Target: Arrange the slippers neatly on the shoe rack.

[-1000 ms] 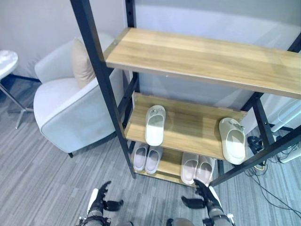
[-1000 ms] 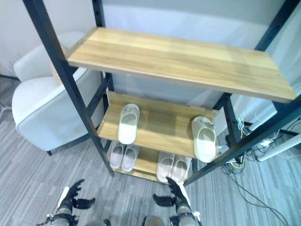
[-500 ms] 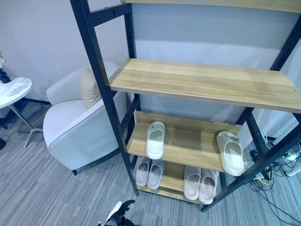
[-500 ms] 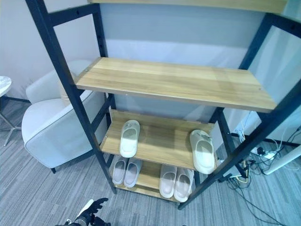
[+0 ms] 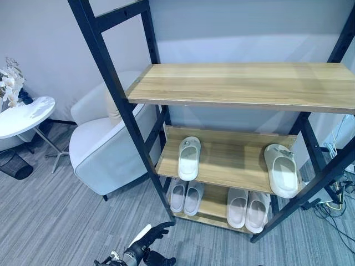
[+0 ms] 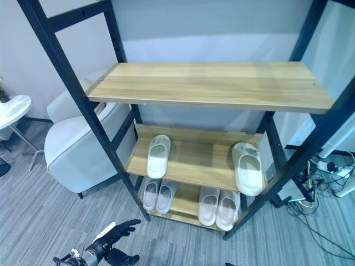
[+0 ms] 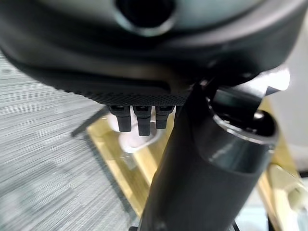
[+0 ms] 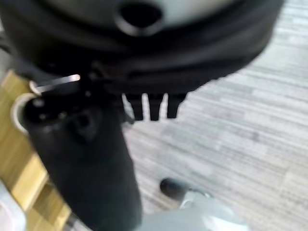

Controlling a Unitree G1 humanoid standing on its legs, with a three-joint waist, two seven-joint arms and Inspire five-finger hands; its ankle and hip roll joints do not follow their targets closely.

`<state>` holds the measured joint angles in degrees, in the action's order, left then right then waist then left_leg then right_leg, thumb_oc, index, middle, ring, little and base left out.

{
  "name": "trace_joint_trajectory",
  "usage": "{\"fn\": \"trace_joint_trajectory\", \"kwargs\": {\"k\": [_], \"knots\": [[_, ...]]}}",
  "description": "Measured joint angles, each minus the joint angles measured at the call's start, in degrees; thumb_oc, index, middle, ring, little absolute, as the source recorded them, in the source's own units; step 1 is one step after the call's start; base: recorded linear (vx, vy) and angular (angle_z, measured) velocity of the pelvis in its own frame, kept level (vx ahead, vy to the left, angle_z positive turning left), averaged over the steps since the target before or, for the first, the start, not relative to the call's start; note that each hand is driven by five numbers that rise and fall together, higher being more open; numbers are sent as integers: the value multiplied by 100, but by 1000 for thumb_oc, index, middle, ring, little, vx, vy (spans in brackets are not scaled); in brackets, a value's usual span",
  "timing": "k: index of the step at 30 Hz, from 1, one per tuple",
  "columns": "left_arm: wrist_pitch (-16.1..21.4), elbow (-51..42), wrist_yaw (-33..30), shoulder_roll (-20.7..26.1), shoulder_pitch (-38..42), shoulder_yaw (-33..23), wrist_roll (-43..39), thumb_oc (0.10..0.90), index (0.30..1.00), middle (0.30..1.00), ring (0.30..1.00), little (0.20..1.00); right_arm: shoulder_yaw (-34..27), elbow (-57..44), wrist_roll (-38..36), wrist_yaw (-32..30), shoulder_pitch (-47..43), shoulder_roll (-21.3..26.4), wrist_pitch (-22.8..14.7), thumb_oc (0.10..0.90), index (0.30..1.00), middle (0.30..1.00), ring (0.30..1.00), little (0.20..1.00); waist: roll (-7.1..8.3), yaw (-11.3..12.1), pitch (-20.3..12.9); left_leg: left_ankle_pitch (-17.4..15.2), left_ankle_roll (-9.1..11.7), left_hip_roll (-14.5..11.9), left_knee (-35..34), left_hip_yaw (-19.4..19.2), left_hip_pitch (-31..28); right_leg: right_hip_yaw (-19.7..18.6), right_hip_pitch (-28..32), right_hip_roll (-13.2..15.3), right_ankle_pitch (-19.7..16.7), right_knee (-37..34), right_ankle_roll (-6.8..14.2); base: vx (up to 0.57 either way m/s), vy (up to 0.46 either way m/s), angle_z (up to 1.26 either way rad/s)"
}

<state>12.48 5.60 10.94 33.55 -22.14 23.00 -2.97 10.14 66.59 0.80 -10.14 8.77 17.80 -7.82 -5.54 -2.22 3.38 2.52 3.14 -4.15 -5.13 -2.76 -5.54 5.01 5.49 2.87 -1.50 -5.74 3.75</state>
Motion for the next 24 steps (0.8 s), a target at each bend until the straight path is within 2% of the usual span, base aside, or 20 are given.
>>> {"fn": "trace_joint_trajectory", "kwargs": {"k": [1, 2, 3, 4, 5, 8, 9, 11, 12, 14, 16, 17, 18, 21, 23, 24], "knots": [[-25, -530, 275, 422, -77, -160, -450, 800, 900, 900, 900, 900, 74, 3, 128, 27, 1, 43, 3, 800, 900, 900, 900, 900, 53, 4, 80, 7, 12, -20, -1, -2, 10, -2, -12, -26, -5, 1, -7, -21, -65, -3], [-4, -645, 340, 478, -83, -238, -592, 800, 900, 900, 900, 900, 69, 8, 149, 27, 4, 55, 20, 800, 900, 900, 900, 900, 43, 11, 92, 13, 19, -22, -1, 0, 9, -2, 0, -29, -12, 1, -14, -29, -95, 0], [-153, -909, 500, 722, -91, -383, -941, 800, 900, 900, 900, 900, 80, 34, 211, 61, 16, 95, 55, 800, 900, 900, 900, 900, -27, 20, 89, 24, 27, -36, 0, 0, -1, 0, 7, -40, -14, -1, -18, -26, -102, 1], [-254, -1183, 620, 944, -116, -485, -1293, 800, 900, 900, 900, 900, 134, 65, 279, 104, 18, 119, 89, 800, 900, 900, 900, 900, -6, 25, 112, 24, 31, -47, -1, 0, -5, -2, 10, -53, -15, 0, -19, -40, -114, 0], [-275, -1297, 754, 965, -112, -609, -1631, 800, 900, 900, 900, 900, 188, 62, 308, 127, 30, 144, 107, 800, 900, 900, 900, 900, -12, 22, 125, 28, 36, -56, 0, -1, -12, -4, 14, -62, -19, 0, -24, -57, -122, -1], [-359, -1341, 854, 832, 91, -587, -2071, 800, 900, 900, 900, 900, 213, 41, 335, 140, 23, 120, 117, 800, 900, 900, 900, 900, -40, 21, 139, 47, 65, -90, 1, -2, -25, -15, 35, -94, -28, 0, -38, -111, -139, -1], [-386, -1325, 841, 757, 244, -504, -2137, 800, 900, 900, 900, 900, 302, 34, 337, 137, -5, 122, 114, 800, 900, 900, 900, 900, -4, 10, 170, 65, 96, -118, 68, 3, 18, -12, 9, -150, -29, 6, -44, -104, -104, 1], [-406, -1299, 763, 659, 712, -296, -2136, 800, 900, 900, 900, 900, 435, 55, 337, 190, -160, 67, 115, 800, 900, 900, 900, 900, 180, 145, 381, 78, 122, -46, 496, 39, 216, -76, -18, -85, -77, 3, -133, -19, -38, -12], [-405, -1301, 738, 600, 833, -194, -2128, 800, 900, 900, 900, 900, 447, 48, 335, 231, -204, 73, 117, 800, 900, 900, 900, 900, 267, 126, 442, 52, 139, -53, 496, 113, 232, -86, -36, -116, -96, 2, -163, 28, 7, -9], [-416, -1223, 699, 363, 1033, 32, -2115, 800, 900, 900, 900, 900, 401, 61, 334, 235, -223, 140, 120, 800, 900, 900, 900, 900, 231, 96, 436, -62, 120, -42, 395, 256, 207, -61, -54, -168, -112, 4, -173, -3, 39, -4], [-418, -1304, 686, 134, 1065, 169, -2118, 800, 900, 900, 900, 900, 391, 56, 334, 235, -369, 220, 127, 800, 900, 900, 900, 900, 253, 184, 441, -183, 17, 153, 228, 669, 119, -451, -281, -155, -193, 78, -175, -8, 61, -89], [-419, -1319, 686, 48, 1108, 213, -2127, 800, 900, 900, 900, 900, 415, 35, 334, 232, -520, 216, 127, 800, 900, 900, 900, 900, 273, 210, 451, -259, -104, 312, 218, 813, 115, -789, -428, -160, -324, 64, -160, 36, 78, -119], [-422, -1259, 673, 10, 1166, 246, -2126, 800, 900, 900, 900, 900, 411, 29, 334, 233, -579, 215, 128, 800, 900, 900, 900, 900, 257, 216, 442, -218, -169, 387, 161, 935, 84, -891, -449, -136, -396, 48, -88, 40, 89, -102], [-427, -1200, 570, -212, 1513, 342, -2115, 800, 900, 900, 900, 900, 417, -12, 334, 242, -617, 6, 143, 800, 900, 900, 900, 900, 356, -22, 496, -137, -269, 451, 8, 695, 7, -1049, -548, -47, -492, 50, 7, -26, 82, -43], [-412, -1208, 457, -251, 1757, 388, -2048, 800, 900, 900, 900, 900, 442, -15, 333, 236, -623, -117, 190, 800, 900, 900, 900, 900, 457, 10, 528, -156, -304, 515, 16, 447, 63, -1271, -804, -59, -549, 202, 14, -50, 2, -85], [-412, -1168, 323, -209, 2102, 404, -1903, 800, 900, 900, 900, 900, 553, 37, 334, 233, -874, -180, 237, 800, 900, 900, 900, 900, 545, 69, 569, -134, -360, 417, 25, -45, 195, -1185, -1144, -91, -860, 236, 249, 24, -30, -142]]}}
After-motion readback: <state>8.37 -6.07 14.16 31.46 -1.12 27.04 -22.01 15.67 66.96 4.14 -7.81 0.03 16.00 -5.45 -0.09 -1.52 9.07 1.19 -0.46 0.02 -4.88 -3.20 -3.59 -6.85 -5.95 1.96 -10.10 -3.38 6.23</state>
